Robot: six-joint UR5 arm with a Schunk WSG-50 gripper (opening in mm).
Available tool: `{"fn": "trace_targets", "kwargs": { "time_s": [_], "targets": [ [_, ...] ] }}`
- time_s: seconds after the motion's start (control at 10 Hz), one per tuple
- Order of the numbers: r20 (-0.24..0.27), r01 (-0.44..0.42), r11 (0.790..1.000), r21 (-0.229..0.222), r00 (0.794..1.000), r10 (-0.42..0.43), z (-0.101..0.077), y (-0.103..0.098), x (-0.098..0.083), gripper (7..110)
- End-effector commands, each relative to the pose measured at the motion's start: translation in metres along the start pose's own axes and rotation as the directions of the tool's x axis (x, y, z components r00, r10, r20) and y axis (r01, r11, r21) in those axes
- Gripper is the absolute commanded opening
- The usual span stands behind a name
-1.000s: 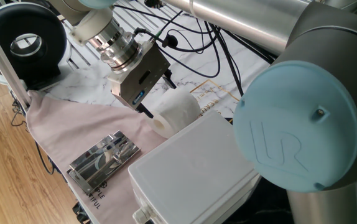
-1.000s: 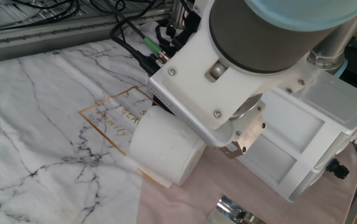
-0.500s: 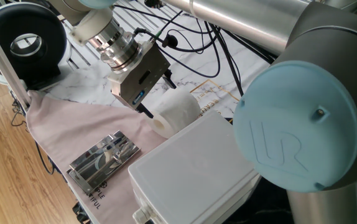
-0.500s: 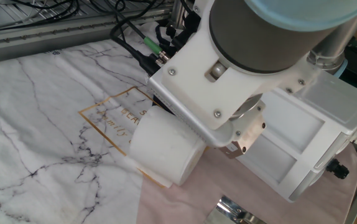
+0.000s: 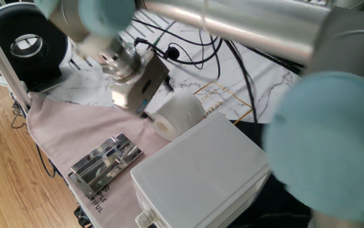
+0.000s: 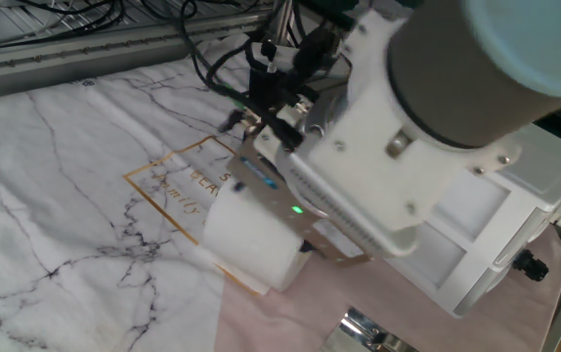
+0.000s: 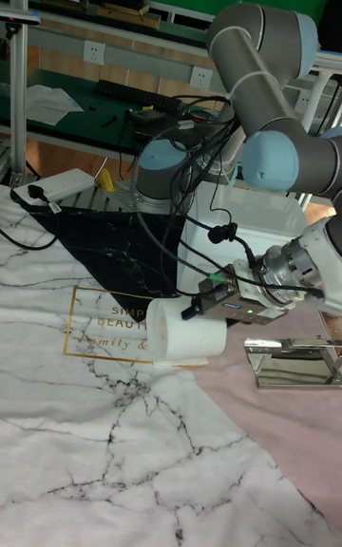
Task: Take the roll of paper down from the shelf
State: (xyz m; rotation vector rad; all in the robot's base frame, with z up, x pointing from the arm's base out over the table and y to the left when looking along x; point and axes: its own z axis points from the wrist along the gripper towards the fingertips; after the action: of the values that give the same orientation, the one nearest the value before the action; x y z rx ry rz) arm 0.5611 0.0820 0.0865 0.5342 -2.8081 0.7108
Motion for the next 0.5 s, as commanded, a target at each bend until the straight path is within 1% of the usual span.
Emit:
{"fn": "trace_targets", "kwargs": {
  "time_s": [0.0,0.1,0.2,0.3,0.4],
  "targets": [
    [0.114,-0.006,1.000,0.007,0.994,0.005,-0.012,-0.013,-0.004,7],
    [0.026,-0.058,0.990,-0.129,0.998,0.061,-0.019,0.021,0.016,7],
    [0.029,-0.075,0.975,-0.208,0.996,0.083,-0.022,0.036,0.015,7],
    [0.065,-0.089,0.949,-0.301,0.991,0.113,-0.029,0.047,0.007,7],
    [0.095,-0.094,0.917,-0.389,0.985,0.141,-0.038,0.054,0.000,7]
  ]
}}
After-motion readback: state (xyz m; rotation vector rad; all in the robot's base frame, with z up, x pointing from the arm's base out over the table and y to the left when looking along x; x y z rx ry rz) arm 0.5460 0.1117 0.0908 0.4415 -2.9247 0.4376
